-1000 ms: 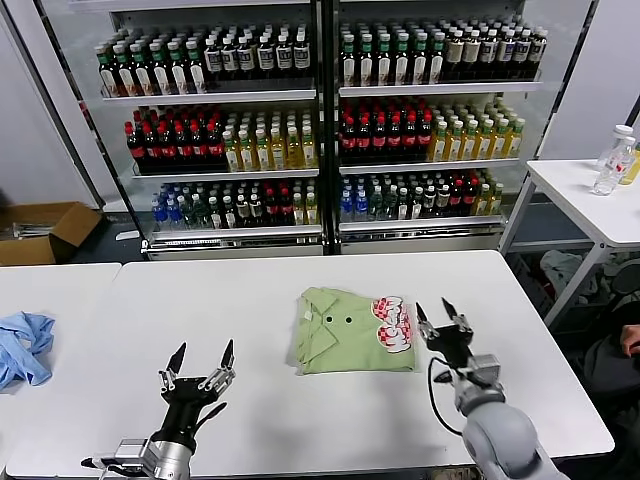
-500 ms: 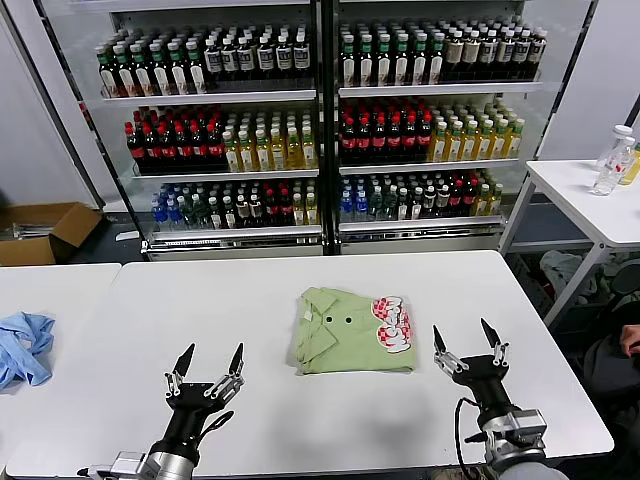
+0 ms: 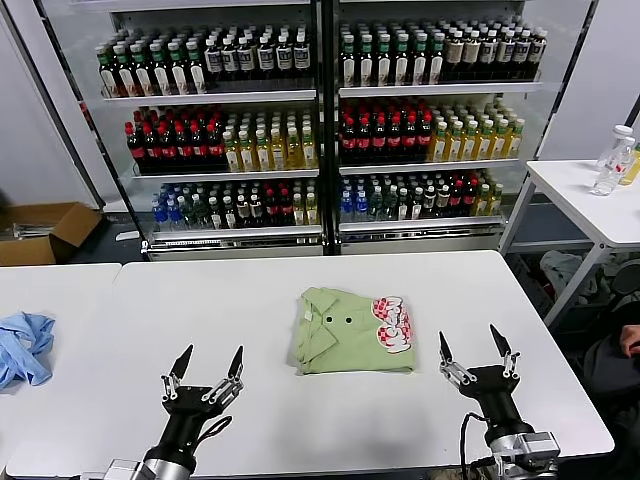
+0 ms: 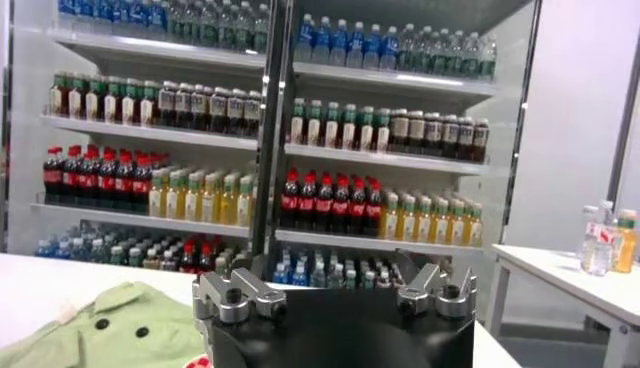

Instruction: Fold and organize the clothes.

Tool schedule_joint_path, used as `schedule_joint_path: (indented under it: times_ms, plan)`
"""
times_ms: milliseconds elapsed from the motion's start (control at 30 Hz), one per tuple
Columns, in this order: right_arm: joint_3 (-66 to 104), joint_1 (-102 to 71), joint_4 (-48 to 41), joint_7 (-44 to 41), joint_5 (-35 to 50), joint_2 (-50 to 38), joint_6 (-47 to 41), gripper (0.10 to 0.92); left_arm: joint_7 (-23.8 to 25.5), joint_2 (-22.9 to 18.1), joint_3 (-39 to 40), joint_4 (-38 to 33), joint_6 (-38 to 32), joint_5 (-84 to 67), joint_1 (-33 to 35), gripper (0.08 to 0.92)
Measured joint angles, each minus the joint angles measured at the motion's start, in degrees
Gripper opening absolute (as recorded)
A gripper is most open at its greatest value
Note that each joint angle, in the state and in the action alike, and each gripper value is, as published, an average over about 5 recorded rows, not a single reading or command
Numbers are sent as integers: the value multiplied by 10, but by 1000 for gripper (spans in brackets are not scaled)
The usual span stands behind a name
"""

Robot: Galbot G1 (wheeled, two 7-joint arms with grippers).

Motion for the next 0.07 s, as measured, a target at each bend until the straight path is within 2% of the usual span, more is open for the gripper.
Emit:
schedule_joint_path:
  times_ms: [67]
  plan:
    - [0, -1, 1, 1, -2, 1, 2, 823, 1, 0, -1, -1, 1, 1, 0, 823]
